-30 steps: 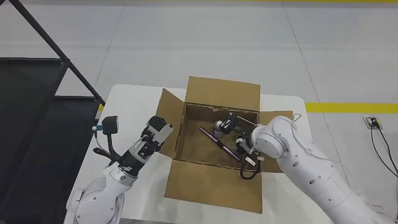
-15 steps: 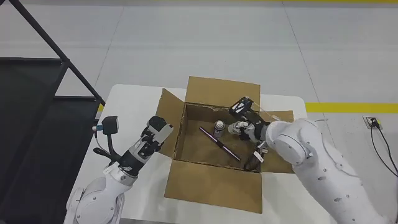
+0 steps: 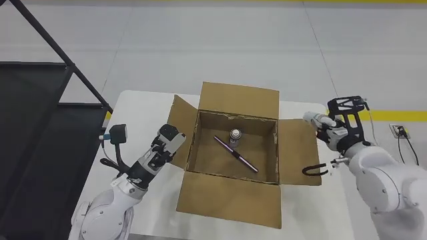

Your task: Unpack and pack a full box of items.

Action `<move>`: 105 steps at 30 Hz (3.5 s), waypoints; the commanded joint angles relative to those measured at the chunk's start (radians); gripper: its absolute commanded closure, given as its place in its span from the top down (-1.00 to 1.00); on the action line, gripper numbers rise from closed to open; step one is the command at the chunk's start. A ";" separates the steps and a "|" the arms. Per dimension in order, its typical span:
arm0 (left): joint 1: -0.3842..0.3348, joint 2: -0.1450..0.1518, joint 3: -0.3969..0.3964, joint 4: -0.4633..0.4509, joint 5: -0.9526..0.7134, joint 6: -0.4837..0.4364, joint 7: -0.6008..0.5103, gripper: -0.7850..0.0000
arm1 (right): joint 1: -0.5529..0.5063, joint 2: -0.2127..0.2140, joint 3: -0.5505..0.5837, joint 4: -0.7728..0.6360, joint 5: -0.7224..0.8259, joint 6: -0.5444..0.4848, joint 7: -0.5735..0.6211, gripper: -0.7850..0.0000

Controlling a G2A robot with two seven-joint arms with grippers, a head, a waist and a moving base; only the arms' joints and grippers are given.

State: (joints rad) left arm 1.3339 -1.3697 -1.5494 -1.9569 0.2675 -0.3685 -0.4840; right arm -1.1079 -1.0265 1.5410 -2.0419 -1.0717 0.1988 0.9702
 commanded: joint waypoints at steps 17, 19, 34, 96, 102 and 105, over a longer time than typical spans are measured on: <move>0.000 0.000 0.000 0.000 0.000 0.000 0.000 1.00 | 0.144 -0.003 -0.057 0.400 -0.053 -0.029 0.199 -1.00; 0.000 0.000 0.000 0.000 0.000 0.000 0.000 1.00 | 0.174 -0.006 -0.078 0.452 -0.055 -0.034 0.206 -1.00; 0.000 0.000 0.000 0.000 0.000 0.000 0.000 1.00 | 0.274 -0.020 -0.136 0.668 -0.008 -0.072 0.160 -1.00; 0.031 0.018 -0.029 -0.038 0.026 0.005 0.093 1.00 | 0.078 -0.021 -0.102 0.078 -0.027 -0.021 0.030 1.00; 0.055 0.025 -0.082 -0.053 0.005 0.002 0.126 1.00 | 0.183 -0.038 -0.286 0.117 0.029 -0.193 0.104 1.00; 0.070 0.029 -0.109 -0.056 -0.006 -0.001 0.136 1.00 | 0.266 -0.058 -0.403 0.194 0.031 -0.208 0.129 1.00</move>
State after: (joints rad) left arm 1.3984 -1.3419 -1.6486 -2.0128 0.2658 -0.3680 -0.3520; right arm -0.8788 -1.0766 1.1873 -1.8856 -1.0397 -0.0084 1.0912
